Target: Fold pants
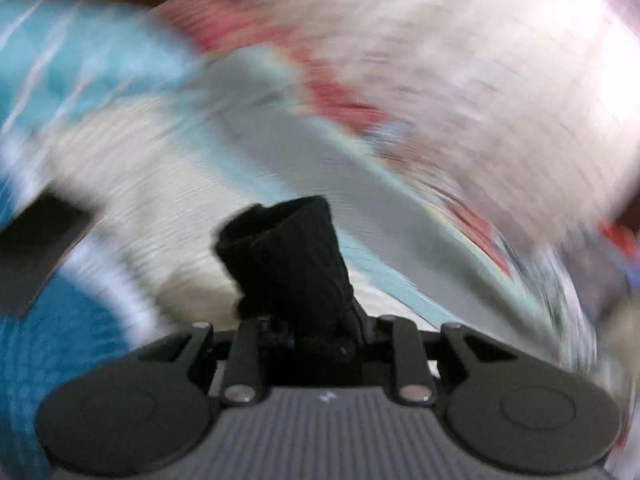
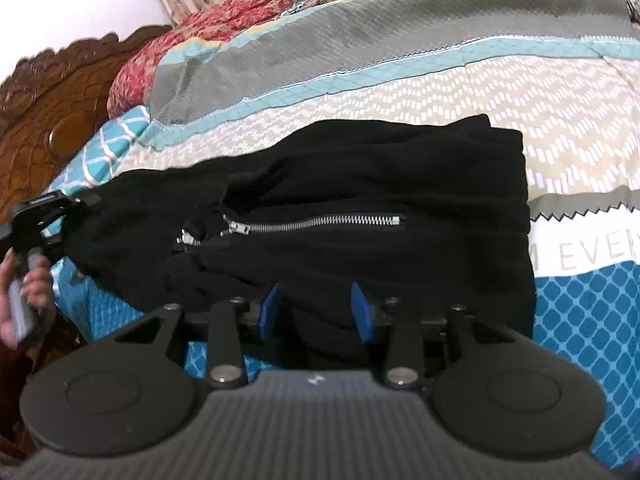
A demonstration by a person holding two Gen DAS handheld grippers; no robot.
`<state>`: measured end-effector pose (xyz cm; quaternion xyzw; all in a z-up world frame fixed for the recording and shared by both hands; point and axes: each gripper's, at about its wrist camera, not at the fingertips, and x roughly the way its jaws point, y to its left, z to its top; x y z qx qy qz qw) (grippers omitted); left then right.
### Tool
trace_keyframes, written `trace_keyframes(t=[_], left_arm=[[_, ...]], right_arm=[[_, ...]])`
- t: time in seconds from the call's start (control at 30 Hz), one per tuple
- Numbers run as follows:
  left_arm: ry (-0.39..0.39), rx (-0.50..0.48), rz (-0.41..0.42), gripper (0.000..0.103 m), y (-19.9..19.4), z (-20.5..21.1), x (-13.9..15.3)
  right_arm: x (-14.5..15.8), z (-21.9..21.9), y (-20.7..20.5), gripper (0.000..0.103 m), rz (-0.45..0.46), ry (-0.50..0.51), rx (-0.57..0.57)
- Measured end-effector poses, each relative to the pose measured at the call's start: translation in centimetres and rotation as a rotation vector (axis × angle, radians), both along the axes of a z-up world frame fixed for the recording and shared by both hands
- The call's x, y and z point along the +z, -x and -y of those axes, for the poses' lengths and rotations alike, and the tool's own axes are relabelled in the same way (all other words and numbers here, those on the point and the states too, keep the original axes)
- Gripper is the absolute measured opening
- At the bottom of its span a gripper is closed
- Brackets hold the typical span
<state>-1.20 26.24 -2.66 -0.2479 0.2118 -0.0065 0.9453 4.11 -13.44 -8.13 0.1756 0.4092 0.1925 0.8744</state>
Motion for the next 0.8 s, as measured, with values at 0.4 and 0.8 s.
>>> trace_keyframes(t=[0.4,0.8], left_arm=[[-0.611,-0.501,0.001,0.033,1.0,22.6,-4.1],[-0.564,-0.581,0.015,0.053,4.6,20.1,-1.5]], right_arm=[[-1.4,3.8,-2.1,0.054,-0.155,-0.392,-0.132],[-1.6,0.5,-6.0,0.082,-0.241,-0.507,-0.078]])
